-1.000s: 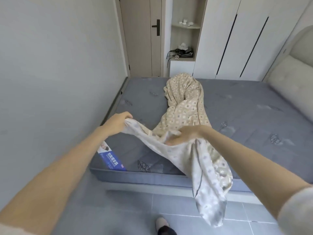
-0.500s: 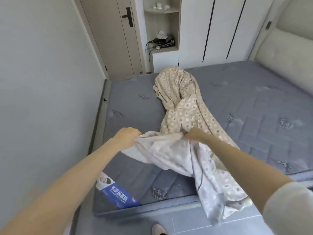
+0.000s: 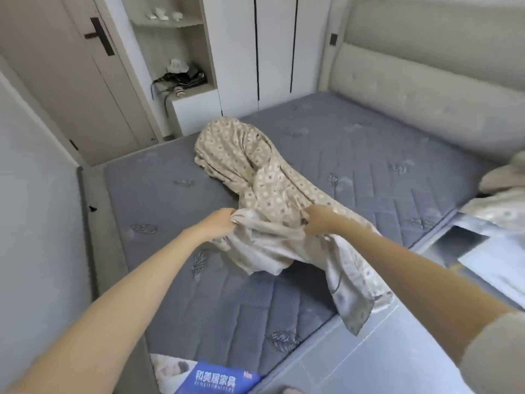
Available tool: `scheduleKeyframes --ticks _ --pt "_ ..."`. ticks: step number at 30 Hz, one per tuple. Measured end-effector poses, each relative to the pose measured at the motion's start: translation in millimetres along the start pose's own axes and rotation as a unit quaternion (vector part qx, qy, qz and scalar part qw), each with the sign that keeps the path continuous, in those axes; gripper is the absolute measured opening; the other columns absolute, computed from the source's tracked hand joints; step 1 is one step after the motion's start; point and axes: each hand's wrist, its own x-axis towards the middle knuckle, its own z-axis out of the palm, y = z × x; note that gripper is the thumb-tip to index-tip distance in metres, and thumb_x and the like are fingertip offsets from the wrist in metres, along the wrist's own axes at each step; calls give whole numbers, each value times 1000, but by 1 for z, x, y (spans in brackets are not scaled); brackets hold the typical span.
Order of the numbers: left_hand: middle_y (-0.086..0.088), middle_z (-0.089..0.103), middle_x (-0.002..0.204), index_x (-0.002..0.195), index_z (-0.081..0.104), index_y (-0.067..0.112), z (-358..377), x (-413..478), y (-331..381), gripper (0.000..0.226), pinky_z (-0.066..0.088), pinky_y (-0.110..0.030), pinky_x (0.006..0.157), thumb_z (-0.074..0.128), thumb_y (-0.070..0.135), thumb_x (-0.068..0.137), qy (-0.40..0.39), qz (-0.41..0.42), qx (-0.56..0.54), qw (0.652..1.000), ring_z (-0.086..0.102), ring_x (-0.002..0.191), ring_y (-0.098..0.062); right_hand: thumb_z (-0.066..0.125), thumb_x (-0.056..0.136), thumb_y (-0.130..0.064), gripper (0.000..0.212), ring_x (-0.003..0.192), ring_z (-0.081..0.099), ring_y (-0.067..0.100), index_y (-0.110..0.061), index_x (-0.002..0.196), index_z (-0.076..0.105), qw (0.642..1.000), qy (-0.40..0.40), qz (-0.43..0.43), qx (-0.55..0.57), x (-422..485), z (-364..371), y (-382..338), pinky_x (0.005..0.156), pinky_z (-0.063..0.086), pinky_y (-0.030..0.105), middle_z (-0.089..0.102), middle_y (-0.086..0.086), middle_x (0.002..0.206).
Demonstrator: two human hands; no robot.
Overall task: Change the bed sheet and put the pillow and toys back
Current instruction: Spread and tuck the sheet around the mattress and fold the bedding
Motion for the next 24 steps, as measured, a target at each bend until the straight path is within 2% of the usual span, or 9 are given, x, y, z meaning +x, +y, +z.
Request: scheduleKeyframes --ticks 4,7,10,12,16,19,21,22,24 --pt "6 51 65 65 42 21 -13 -14 -14 37 35 -24 46 68 44 77 -52 114 182 975 49 60 -15 50 80 -7 21 69 49 22 -15 64 39 986 133 103 -9 -43 16 -13 51 31 26 45 -1 67" --pt "1 47 68 62 33 20 -19 -25 -32 38 42 -32 57 62 31 83 -55 145 368 917 48 64 -19 48 87 -8 11 90 60 34 -6 86 58 953 223 195 59 -84 29 -18 68 43 32 62 12 93" --pt "0 40 64 59 36 17 -25 -28 -41 36 34 -29 55 56 19 89 -102 146 294 939 48 65 -22 49 84 -6 19 88 61 35 -3 96 63 893 319 300 102 -133 48 -14 71 48 35 65 18 100" --pt "-1 54 75 70 55 11 -24 -29 -41 22 32 -24 54 50 10 91 -133 170 196 957 54 74 -21 49 79 -4 25 91 62 36 -6 99 65 868 340 343 121 -164 65 -12 71 48 35 65 17 97" --pt "-2 57 118 122 57 4 -7 -40 -19 44 39 -3 64 33 -13 88 -176 255 48 950 53 107 -15 61 79 -17 35 97 59 33 -15 112 52 892 210 388 97 -195 95 -13 86 50 40 61 11 105" --pt "3 60 105 114 62 2 7 -52 17 39 37 1 59 37 -10 88 -184 301 16 936 54 97 -12 80 70 -25 86 111 52 33 -24 139 28 929 86 345 105 -189 116 -23 96 44 48 54 9 113" --pt "15 62 79 89 70 19 14 -58 37 31 36 -4 49 46 0 85 -184 311 25 932 53 75 -4 85 65 -40 107 126 41 33 -27 148 19 951 38 284 117 -173 125 -39 105 37 47 44 11 132" --pt "13 57 65 74 66 23 18 -59 42 25 33 -10 46 50 6 83 -179 313 46 931 50 63 -4 83 66 -45 99 127 39 31 -25 146 28 958 30 258 125 -164 132 -49 104 36 43 43 9 133" --pt "4 47 57 61 56 15 22 -63 50 18 30 -22 51 54 11 78 -176 317 88 928 41 57 -12 76 76 -40 48 110 49 26 -17 114 57 960 51 227 157 -148 145 -62 86 41 32 53 6 113"
